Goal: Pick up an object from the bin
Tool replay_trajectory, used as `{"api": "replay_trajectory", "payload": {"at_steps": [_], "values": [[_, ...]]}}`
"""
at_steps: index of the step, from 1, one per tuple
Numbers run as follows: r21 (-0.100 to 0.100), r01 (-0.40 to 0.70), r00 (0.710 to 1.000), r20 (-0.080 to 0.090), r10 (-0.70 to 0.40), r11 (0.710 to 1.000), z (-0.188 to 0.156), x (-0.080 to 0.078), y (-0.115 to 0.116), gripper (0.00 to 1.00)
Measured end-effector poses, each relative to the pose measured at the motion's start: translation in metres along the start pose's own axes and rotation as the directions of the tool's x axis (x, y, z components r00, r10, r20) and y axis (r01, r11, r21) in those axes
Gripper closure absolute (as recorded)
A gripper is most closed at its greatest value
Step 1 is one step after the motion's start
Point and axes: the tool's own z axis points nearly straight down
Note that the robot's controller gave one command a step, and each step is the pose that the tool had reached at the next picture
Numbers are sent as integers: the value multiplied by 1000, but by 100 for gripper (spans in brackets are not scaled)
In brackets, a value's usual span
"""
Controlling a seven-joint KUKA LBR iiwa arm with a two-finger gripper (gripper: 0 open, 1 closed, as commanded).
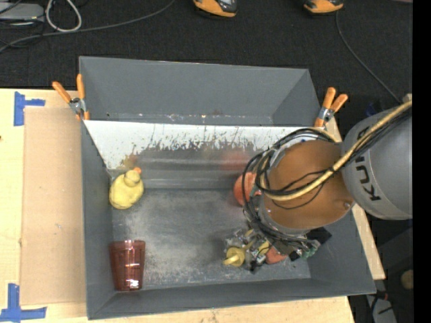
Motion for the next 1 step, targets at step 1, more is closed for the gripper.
{"api": "replay_trajectory", "payload": {"at_steps": [1], "values": [[-4, -2, 1000, -5, 2, 1000, -30, 1, 1, 100]]}}
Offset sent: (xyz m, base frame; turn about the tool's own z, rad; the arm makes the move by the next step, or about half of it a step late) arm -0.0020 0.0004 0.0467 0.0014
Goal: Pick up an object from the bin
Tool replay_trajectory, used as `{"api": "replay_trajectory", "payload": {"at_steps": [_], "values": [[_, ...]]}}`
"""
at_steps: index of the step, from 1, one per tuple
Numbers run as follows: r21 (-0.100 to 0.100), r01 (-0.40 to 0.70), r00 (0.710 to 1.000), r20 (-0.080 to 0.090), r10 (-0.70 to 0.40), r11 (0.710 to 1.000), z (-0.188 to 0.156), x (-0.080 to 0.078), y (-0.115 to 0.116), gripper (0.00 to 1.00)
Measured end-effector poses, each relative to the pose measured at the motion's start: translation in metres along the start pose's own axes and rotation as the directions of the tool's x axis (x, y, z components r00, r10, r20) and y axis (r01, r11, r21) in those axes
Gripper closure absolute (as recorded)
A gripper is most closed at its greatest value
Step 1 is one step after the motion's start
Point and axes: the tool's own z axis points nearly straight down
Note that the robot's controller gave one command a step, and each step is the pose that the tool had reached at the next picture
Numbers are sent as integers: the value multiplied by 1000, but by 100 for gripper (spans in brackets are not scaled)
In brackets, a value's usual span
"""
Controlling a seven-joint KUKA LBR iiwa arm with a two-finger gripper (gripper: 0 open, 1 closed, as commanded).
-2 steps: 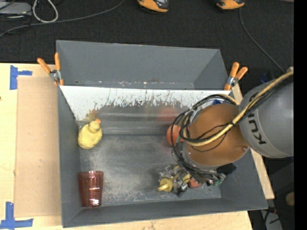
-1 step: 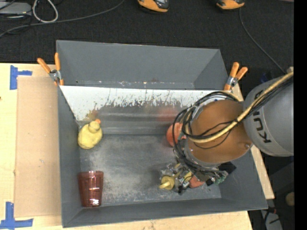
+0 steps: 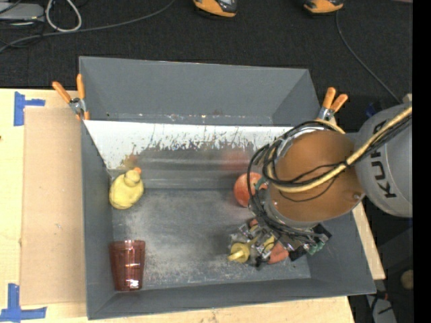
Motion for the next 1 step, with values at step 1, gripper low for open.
{"api": "replay_trajectory", "payload": {"at_steps": [1], "values": [[2, -3, 1000, 4, 3, 1000, -22, -1, 0, 100]]}}
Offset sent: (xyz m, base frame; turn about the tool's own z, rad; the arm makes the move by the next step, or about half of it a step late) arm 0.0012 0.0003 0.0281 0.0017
